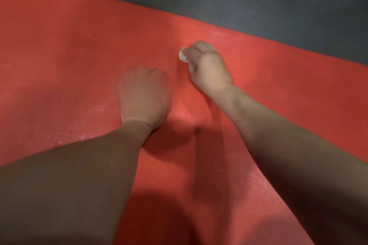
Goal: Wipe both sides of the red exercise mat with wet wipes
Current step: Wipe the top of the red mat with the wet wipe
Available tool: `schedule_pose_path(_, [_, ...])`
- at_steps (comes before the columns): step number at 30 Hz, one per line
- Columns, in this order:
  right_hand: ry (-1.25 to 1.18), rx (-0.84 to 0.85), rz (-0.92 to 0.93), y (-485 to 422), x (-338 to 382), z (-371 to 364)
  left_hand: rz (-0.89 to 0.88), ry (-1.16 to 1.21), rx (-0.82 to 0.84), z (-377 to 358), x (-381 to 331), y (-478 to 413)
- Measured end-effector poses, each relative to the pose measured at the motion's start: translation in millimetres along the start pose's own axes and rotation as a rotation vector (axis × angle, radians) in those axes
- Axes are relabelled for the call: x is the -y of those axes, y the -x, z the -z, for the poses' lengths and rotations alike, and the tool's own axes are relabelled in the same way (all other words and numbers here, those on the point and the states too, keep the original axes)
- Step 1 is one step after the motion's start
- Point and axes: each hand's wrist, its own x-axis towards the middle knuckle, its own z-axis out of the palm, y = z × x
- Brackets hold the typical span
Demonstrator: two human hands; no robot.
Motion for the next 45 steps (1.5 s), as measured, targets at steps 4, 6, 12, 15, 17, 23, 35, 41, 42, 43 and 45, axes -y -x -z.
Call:
schedule_pose_path(4, [0.062, -0.229, -0.426, -18, -49, 20, 0.004, 0.014, 0.018, 1, 0, 0])
schedule_pose_path(6, [0.05, -0.254, -0.479, -27, -38, 14, 0.005, 0.017, 0.02, 1, -1, 0])
schedule_pose_path(12, [-0.056, -0.037, -0.122, -36, 2, -1, 0.004, 0.018, 0.003, 1, -1, 0])
schedule_pose_path(15, [0.011, -0.218, -0.473, -48, -32, 10, 0.008, 0.015, 0.012, 1, 0, 1])
schedule_pose_path(17, [0.025, -0.269, -0.527, -53, -26, 3, 0.008, 0.012, 0.022, 1, -1, -1])
schedule_pose_path(23, [-0.018, -0.041, -0.209, -58, 12, -1, 0.01, 0.019, 0.017, 2, -3, 0])
schedule_pose_path(35, [0.093, -0.26, -0.758, -2, -86, 57, 0.007, 0.004, 0.037, 1, -3, 0])
schedule_pose_path(41, [-0.062, 0.033, -0.211, -5, -12, 15, 0.005, 0.008, 0.025, 0, -2, 2])
schedule_pose_path(42, [-0.048, 0.036, -0.209, 0, -21, 22, 0.009, 0.011, 0.024, 0, -2, 2])
schedule_pose_path(43, [-0.022, -0.001, -0.255, 5, -35, 30, 0.013, 0.013, 0.025, 0, -1, 2])
schedule_pose_path(45, [0.062, -0.128, -0.457, 18, -70, 50, 0.017, 0.016, 0.025, 0, -1, 2])
